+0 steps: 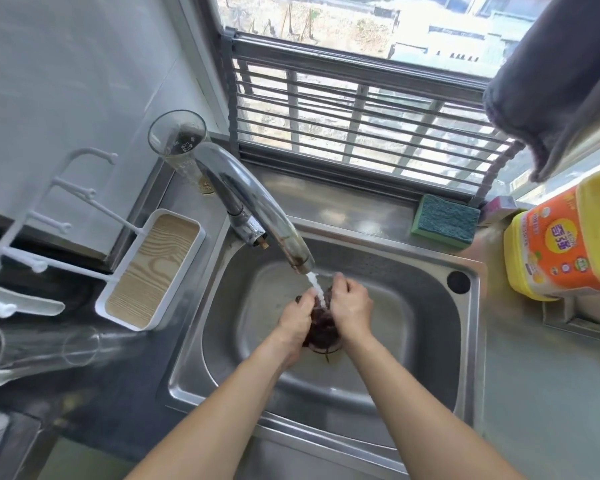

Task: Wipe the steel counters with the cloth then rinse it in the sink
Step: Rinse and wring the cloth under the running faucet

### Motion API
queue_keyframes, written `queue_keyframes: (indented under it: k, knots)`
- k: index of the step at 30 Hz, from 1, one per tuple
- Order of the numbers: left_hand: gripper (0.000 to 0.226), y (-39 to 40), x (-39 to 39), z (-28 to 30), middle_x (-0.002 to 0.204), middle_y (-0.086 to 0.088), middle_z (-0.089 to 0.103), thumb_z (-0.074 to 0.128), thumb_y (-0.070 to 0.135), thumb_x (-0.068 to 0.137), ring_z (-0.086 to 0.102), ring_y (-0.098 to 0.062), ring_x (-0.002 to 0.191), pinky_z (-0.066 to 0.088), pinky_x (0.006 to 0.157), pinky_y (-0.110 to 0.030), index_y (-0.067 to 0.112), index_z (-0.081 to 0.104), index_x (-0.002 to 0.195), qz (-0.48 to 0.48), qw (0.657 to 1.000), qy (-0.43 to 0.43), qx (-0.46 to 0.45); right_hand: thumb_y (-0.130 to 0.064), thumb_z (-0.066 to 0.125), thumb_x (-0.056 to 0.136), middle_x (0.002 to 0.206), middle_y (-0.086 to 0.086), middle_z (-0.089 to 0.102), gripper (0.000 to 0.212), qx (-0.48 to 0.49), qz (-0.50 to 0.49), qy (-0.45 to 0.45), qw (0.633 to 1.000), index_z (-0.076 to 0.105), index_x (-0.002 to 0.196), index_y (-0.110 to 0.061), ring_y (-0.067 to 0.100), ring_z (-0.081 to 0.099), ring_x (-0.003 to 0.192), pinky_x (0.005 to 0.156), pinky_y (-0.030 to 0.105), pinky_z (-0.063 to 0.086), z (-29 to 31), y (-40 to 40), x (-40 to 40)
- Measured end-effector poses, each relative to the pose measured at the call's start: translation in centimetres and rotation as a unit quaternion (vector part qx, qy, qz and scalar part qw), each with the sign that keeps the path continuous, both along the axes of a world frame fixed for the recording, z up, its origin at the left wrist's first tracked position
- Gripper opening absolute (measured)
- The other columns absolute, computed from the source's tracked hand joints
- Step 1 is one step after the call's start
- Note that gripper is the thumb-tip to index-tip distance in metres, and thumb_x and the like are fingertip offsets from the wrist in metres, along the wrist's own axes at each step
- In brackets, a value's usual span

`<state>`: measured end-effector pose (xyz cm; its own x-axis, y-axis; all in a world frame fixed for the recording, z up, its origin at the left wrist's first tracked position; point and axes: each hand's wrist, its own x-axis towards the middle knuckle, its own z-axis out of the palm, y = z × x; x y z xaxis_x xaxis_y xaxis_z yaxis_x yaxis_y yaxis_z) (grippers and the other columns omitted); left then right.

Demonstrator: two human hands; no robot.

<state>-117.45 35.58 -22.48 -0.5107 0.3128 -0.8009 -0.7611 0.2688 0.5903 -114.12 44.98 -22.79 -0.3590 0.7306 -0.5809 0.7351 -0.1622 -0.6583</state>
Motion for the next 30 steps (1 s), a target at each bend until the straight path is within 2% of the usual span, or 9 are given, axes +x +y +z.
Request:
queue_keyframes:
  k: [3, 6, 8, 12, 15, 17, 20, 25, 30]
  knots:
    - [0.016, -0.6, -0.4, -0.3, 0.106, -0.014, 0.07, 0.057, 0.022, 0.101, 0.065, -0.024, 0.094, 0.053, 0.084, -0.037, 0.015, 0.063, 0.114, -0.035, 0.997, 0.046, 0.057, -0.037, 0.041, 0.092, 0.112, 0.014, 0.071, 0.041, -0.128, -0.108, 0.009, 0.986, 0.067, 0.108, -0.009, 0.034, 0.064, 0.102, 0.093, 0.042, 0.053, -0.6, 0.6, 0.3]
    - [0.033, -1.1, -1.1, -0.4, 0.117, -0.018, 0.068, 0.06, 0.011, 0.097, 0.067, -0.027, 0.097, 0.055, 0.09, -0.041, 0.015, 0.057, 0.13, 0.042, 0.997, 0.019, 0.068, -0.028, 0.04, 0.093, 0.099, 0.018, 0.07, 0.033, -0.275, -0.185, 0.084, 0.94, 0.068, 0.1, -0.012, 0.031, 0.062, 0.087, 0.074, 0.04, 0.051, -0.3, 0.0, 1.3]
    - [0.034, -1.2, -1.3, -0.3, 0.12, -0.019, 0.07, 0.064, 0.02, 0.092, 0.067, -0.026, 0.101, 0.053, 0.095, -0.041, 0.01, 0.063, 0.125, 0.057, 0.996, 0.01, 0.062, -0.035, 0.042, 0.096, 0.099, 0.015, 0.074, 0.036, -0.298, -0.135, 0.094, 0.94, 0.072, 0.101, -0.017, 0.026, 0.064, 0.086, 0.074, 0.037, 0.049, 0.4, -0.7, 1.8]
    - [0.039, -1.3, -0.9, 0.0, 0.125, -0.018, 0.071, 0.059, 0.028, 0.098, 0.067, -0.023, 0.106, 0.054, 0.093, -0.034, 0.004, 0.066, 0.128, 0.03, 0.997, -0.015, 0.063, -0.043, 0.067, 0.094, 0.093, 0.001, 0.077, 0.023, -0.184, -0.01, 0.102, 0.978, 0.07, 0.097, -0.021, 0.02, 0.074, 0.09, 0.083, 0.041, 0.059, -0.1, -1.7, 2.2]
    - [0.036, -2.0, -1.0, 0.4, 0.111, -0.009, 0.077, 0.057, 0.042, 0.1, 0.074, -0.021, 0.096, 0.062, 0.082, -0.038, 0.016, 0.071, 0.121, -0.027, 0.998, -0.046, 0.022, -0.038, 0.067, 0.092, 0.09, -0.003, 0.073, 0.013, -0.064, -0.039, 0.054, 0.996, 0.065, 0.093, -0.025, 0.024, 0.069, 0.094, 0.091, 0.043, 0.055, -0.2, -1.7, 2.4]
    - [0.038, -2.8, -1.3, 0.3, 0.098, -0.004, 0.079, 0.06, 0.049, 0.098, 0.074, -0.018, 0.08, 0.062, 0.066, -0.034, 0.017, 0.072, 0.115, -0.037, 0.997, -0.067, -0.009, -0.038, 0.063, 0.091, 0.088, -0.008, 0.071, 0.009, -0.025, -0.1, 0.053, 0.993, 0.063, 0.091, -0.029, 0.021, 0.067, 0.091, 0.089, 0.039, 0.053, 0.3, -1.4, 2.6]
    - [0.038, -2.6, -1.9, -0.1, 0.08, -0.003, 0.067, 0.062, 0.051, 0.095, 0.056, -0.009, 0.051, 0.036, 0.037, -0.017, 0.015, 0.066, 0.106, 0.048, 0.997, -0.046, -0.038, -0.035, 0.067, 0.087, 0.079, -0.008, 0.068, 0.011, 0.099, -0.058, 0.085, 0.99, 0.059, 0.087, -0.027, 0.017, 0.065, 0.082, 0.075, 0.032, 0.048, 1.5, -2.1, 3.0]
    - [0.046, -0.3, -1.8, 0.4, 0.063, -0.001, 0.07, 0.061, 0.053, 0.095, 0.067, -0.015, 0.053, 0.052, 0.061, -0.028, 0.013, 0.071, 0.075, 0.102, 0.992, -0.073, -0.013, -0.041, 0.059, 0.09, 0.071, -0.004, 0.065, 0.022, 0.168, 0.101, 0.177, 0.964, 0.052, 0.083, -0.021, 0.019, 0.062, 0.069, 0.065, 0.034, 0.048, 2.2, -6.8, 3.1]
    - [0.03, 0.1, 0.0, 0.8, 0.066, 0.002, 0.074, 0.065, 0.039, 0.095, 0.068, -0.019, 0.069, 0.053, 0.063, -0.026, 0.013, 0.073, 0.082, 0.019, 0.999, -0.012, -0.038, -0.039, 0.054, 0.093, 0.093, 0.013, 0.075, 0.028, 0.04, -0.041, -0.018, 0.998, 0.067, 0.089, -0.015, 0.038, 0.067, 0.094, 0.077, 0.036, 0.048, 0.7, -2.5, 0.0]
